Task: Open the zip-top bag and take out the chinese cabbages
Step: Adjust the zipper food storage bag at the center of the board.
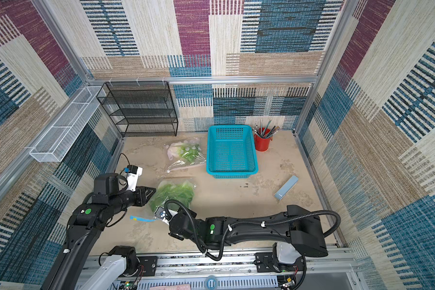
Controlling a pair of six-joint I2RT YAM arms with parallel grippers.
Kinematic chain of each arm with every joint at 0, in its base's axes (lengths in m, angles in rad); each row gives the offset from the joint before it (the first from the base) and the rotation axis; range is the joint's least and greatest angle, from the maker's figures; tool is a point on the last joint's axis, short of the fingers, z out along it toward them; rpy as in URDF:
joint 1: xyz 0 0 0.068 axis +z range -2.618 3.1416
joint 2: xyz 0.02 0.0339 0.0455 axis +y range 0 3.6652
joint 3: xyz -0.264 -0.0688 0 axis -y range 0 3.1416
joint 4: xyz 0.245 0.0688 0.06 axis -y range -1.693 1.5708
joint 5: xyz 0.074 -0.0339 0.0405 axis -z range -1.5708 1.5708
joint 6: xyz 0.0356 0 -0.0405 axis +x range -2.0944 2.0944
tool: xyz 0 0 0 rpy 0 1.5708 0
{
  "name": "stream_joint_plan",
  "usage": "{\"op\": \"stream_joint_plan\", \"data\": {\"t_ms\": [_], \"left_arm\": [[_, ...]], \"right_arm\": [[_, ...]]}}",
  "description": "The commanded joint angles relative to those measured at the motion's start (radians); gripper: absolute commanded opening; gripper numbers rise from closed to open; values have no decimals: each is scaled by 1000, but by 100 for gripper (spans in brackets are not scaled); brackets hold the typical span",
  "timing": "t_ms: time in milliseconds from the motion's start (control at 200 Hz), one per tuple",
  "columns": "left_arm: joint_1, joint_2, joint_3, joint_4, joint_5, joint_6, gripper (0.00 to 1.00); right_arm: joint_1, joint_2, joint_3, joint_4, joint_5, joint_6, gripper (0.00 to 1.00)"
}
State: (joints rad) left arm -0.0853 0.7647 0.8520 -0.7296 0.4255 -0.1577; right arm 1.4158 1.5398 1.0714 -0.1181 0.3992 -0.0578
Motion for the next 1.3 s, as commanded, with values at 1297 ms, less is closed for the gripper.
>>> {"op": "stream_joint_plan", "data": {"t_ms": [1297], "left_arm": [[-4,-11,202,-215,27,252,36]], "right_arm": [[-581,175,429,-426,-1083,40,0]]}}
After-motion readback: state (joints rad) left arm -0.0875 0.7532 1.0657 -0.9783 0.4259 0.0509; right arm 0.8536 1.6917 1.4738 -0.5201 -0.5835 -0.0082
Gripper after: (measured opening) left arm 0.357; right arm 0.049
